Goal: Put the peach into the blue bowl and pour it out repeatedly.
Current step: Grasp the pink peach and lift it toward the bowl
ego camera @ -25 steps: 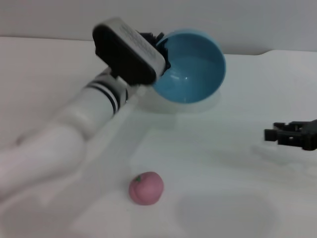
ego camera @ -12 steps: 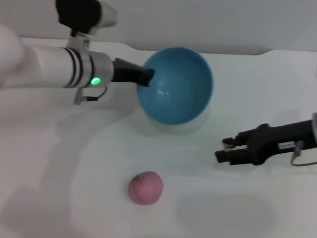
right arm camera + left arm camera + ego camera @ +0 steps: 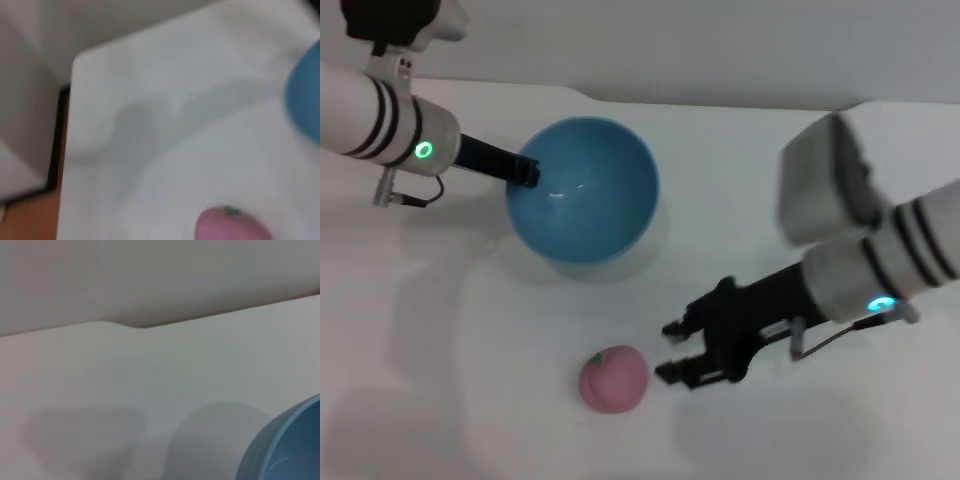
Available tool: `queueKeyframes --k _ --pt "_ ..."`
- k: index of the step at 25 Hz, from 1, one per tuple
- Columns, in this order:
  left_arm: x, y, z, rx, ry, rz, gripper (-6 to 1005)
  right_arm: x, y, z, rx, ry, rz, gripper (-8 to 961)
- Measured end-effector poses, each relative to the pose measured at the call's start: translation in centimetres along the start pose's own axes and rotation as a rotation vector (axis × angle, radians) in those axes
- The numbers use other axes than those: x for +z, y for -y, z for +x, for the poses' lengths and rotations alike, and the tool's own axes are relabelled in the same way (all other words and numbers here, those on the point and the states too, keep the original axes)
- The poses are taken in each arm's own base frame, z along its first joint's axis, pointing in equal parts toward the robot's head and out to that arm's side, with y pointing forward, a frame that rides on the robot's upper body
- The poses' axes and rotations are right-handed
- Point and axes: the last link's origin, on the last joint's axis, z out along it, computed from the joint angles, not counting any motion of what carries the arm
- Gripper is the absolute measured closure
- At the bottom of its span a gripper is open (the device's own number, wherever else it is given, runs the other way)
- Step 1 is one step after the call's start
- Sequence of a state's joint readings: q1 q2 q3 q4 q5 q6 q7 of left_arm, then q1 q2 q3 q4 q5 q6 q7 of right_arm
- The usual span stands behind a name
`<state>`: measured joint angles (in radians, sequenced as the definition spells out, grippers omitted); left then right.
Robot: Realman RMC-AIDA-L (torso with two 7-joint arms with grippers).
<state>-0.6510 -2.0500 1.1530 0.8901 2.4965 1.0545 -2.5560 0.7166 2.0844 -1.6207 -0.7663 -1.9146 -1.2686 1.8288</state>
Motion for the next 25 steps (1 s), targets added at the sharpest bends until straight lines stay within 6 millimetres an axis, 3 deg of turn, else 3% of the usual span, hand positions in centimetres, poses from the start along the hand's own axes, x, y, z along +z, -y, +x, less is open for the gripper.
queueKeyframes --k 6,11,25 --pt "-0.3 0.2 -0.5 -0.008 0.032 -0.011 1000 3.3 -1.4 -1.9 -0.148 -0.057 0.009 332" --pt "-0.3 0.0 -0.5 0.002 0.046 -0.011 1000 4.7 -2.0 -2.5 -0.244 -0.101 0.019 326" --pt "-0.3 -0.4 -0.3 0.021 0.065 -0.019 999 7.0 -1.8 -1.2 -0.323 -0.125 0.152 308"
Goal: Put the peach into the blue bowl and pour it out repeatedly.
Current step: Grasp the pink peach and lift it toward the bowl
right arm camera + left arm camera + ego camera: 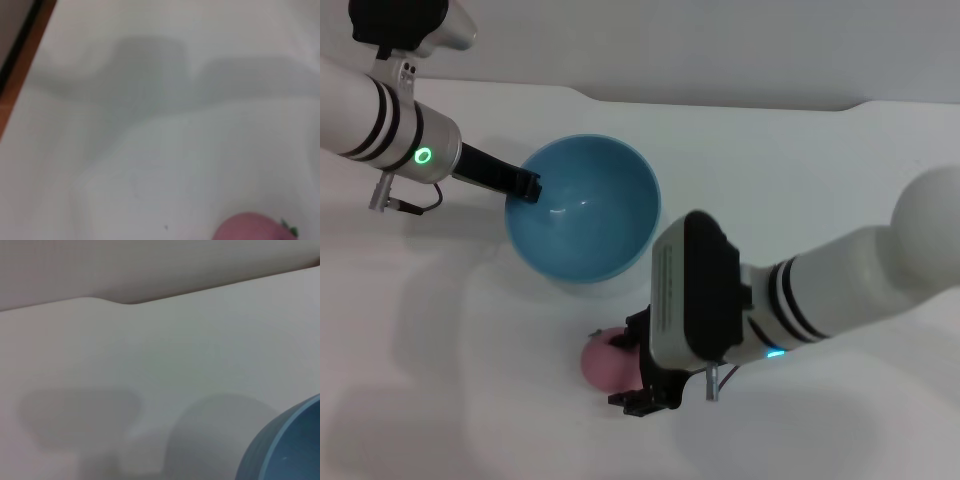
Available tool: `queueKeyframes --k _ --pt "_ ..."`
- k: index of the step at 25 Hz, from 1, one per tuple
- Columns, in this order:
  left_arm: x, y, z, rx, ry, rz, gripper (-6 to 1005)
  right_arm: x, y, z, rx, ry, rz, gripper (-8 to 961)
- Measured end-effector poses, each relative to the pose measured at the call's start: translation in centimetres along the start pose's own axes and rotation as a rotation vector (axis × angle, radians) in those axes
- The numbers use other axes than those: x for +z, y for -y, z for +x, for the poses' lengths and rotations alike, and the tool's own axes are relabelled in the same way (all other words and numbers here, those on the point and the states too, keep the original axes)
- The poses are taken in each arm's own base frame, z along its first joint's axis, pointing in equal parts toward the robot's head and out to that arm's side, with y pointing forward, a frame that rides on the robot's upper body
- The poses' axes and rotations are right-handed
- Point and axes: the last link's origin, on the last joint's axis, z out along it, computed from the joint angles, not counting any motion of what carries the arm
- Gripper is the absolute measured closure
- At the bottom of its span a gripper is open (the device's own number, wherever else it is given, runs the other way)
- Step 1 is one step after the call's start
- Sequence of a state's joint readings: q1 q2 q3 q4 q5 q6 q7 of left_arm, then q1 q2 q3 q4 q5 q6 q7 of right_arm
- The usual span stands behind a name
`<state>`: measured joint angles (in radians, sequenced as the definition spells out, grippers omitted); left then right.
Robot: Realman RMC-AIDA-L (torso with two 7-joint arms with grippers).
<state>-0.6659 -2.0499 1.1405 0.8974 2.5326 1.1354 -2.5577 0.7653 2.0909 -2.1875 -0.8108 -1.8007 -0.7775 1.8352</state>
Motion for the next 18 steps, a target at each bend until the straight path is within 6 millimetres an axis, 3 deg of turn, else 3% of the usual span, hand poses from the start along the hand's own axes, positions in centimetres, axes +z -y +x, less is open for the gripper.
queueKeyframes --k 5,11,13,18 --pt "0.0 0.0 0.0 0.0 0.001 0.0 999 1.2 -0.9 0.5 -0.064 -0.019 0.05 278" --pt "0.0 0.1 -0.2 -0.001 0.004 0.001 1000 1.1 -1.0 0.2 -0.041 0.013 0.074 289" --pt "0.0 0.1 -0.2 -0.001 0.005 0.0 1000 1.0 -0.7 0.3 -0.022 0.022 0.082 473" --pt "0.0 0.1 -0.1 0.005 0.003 0.0 1000 0.4 -0.5 0.6 0.034 0.046 0.092 566"
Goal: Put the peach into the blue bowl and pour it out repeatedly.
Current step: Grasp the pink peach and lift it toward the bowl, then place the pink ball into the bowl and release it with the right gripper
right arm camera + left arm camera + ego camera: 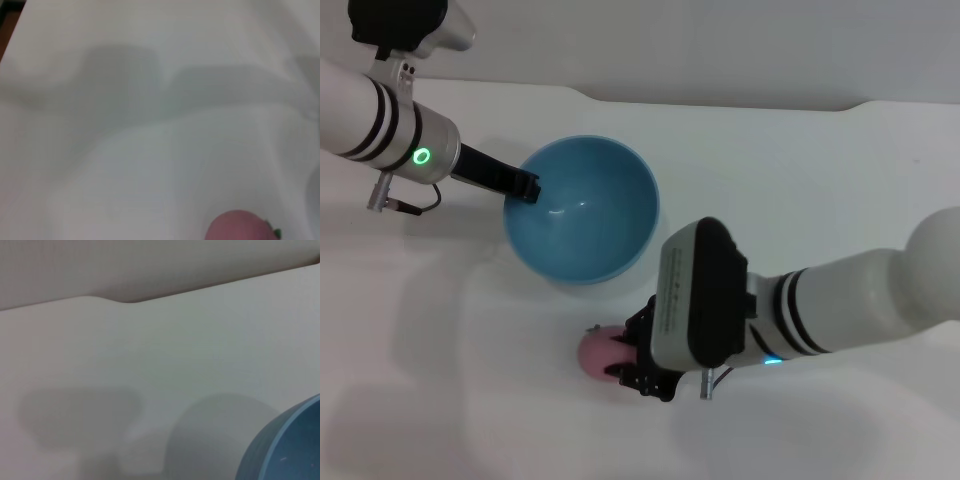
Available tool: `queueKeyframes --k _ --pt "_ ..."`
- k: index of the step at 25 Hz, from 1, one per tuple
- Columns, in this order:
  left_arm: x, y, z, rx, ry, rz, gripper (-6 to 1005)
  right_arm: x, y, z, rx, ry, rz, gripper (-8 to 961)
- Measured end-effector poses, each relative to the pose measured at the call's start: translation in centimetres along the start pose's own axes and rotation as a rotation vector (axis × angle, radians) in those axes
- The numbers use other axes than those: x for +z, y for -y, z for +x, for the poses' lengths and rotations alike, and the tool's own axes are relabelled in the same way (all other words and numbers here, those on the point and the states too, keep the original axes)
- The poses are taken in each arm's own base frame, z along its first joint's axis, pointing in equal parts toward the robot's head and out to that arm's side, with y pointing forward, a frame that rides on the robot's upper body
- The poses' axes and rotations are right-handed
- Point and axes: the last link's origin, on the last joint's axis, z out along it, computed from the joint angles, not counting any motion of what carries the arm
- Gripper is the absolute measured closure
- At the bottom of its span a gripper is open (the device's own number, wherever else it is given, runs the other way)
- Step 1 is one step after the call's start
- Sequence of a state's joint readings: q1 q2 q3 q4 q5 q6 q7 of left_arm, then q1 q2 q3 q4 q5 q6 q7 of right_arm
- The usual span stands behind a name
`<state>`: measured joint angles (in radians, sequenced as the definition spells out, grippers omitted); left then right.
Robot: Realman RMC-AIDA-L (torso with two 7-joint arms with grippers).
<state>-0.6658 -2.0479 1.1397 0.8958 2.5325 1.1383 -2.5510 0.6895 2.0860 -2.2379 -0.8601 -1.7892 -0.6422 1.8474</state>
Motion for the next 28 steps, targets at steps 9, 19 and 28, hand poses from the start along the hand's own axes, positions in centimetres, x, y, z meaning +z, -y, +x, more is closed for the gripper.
queueKeyframes --k 9,19,28 --pt "0.1 -0.2 -0.1 0.005 0.013 -0.008 999 -3.7 1.6 1.9 0.245 0.128 0.05 713" --pt "1.0 -1.7 -0.5 0.063 0.072 -0.021 999 -10.8 2.8 5.3 0.398 0.317 0.016 811" --pt "3.1 -5.5 -0.8 0.153 0.166 -0.056 1000 -16.8 5.6 7.6 0.42 0.427 0.199 877"
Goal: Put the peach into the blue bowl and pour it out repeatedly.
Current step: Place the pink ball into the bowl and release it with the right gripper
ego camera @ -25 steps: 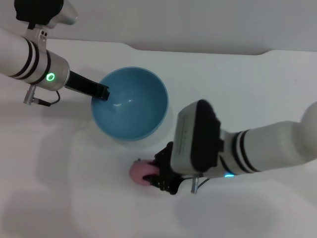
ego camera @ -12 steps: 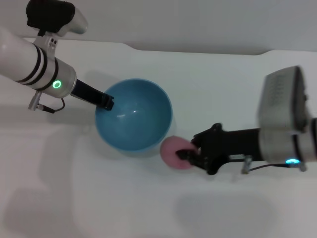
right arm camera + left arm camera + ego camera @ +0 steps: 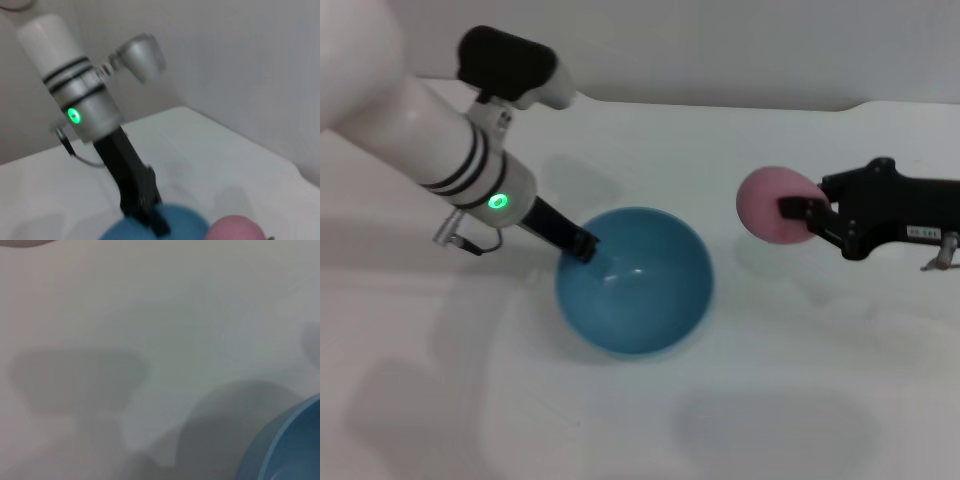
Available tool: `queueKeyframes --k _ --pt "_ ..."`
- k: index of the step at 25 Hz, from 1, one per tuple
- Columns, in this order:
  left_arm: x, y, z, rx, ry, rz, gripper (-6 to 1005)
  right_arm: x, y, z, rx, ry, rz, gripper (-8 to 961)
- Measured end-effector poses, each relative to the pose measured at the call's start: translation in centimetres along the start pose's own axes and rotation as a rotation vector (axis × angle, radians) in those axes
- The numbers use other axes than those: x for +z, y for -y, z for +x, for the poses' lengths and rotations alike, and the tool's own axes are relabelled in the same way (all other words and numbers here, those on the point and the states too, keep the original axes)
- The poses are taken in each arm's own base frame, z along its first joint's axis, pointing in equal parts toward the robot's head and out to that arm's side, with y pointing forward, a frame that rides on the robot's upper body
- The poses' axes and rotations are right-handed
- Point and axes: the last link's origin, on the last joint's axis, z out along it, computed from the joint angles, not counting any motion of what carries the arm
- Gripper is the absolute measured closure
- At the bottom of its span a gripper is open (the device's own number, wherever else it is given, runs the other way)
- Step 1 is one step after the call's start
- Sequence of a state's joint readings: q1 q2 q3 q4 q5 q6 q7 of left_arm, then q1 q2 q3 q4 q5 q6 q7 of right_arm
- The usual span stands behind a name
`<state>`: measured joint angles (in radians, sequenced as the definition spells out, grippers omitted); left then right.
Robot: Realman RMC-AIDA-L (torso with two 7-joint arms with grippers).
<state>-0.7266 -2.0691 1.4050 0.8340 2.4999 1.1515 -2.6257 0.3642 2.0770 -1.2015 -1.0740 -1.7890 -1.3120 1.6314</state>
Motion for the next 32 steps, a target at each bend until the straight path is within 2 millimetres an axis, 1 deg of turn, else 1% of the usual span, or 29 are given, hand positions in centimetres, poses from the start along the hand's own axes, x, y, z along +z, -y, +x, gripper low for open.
queueKeyframes --k 1,3,5,7,8,10,11,13,16,18,24,30,32 --pt "0.3 -1.4 0.8 0.029 0.002 -0.025 1000 0.4 -0.1 -1.2 -0.045 0.006 -0.02 881" --pt "0.3 -1.4 0.8 0.029 0.002 -0.025 1000 0.4 -0.1 -1.2 -0.045 0.006 -0.02 889" --pt "0.5 -2.5 1.5 0.051 -0.008 -0.046 1000 1.0 -0.5 -1.8 -0.068 0.001 -0.046 897" --pt "0.5 -3.0 1.9 0.064 -0.014 -0.057 1000 1.9 -1.0 -2.3 -0.094 -0.017 -0.085 904" --pt "0.5 -3.2 2.1 0.07 -0.018 -0.06 1000 2.4 -1.3 -2.3 -0.107 -0.032 -0.103 908" --pt "0.6 -3.5 2.6 0.079 -0.028 -0.062 1000 3.1 -1.8 -2.2 -0.123 -0.067 -0.133 886" --pt "0.6 -3.7 2.7 0.08 -0.033 -0.065 1000 3.6 -2.0 -1.9 -0.121 -0.117 -0.145 875" --pt "0.6 -3.9 2.9 0.078 -0.04 -0.074 1000 3.8 -2.1 -1.7 -0.112 -0.143 -0.146 853" --pt "0.6 -4.0 3.0 0.075 -0.044 -0.079 1000 4.3 -1.8 -1.3 -0.077 -0.218 -0.129 821" --pt "0.5 -3.9 3.0 0.074 -0.045 -0.079 1000 4.4 -1.2 -1.2 -0.059 -0.231 -0.081 799" --pt "0.5 -3.9 3.0 0.074 -0.048 -0.077 999 4.5 -1.0 -1.2 -0.06 -0.228 -0.06 573" --pt "0.5 -3.8 3.1 0.074 -0.055 -0.072 999 4.6 -0.9 -1.5 -0.064 -0.219 -0.055 466" --pt "0.5 -3.8 3.1 0.072 -0.058 -0.07 999 4.6 -0.8 -1.7 -0.066 -0.214 -0.049 466"
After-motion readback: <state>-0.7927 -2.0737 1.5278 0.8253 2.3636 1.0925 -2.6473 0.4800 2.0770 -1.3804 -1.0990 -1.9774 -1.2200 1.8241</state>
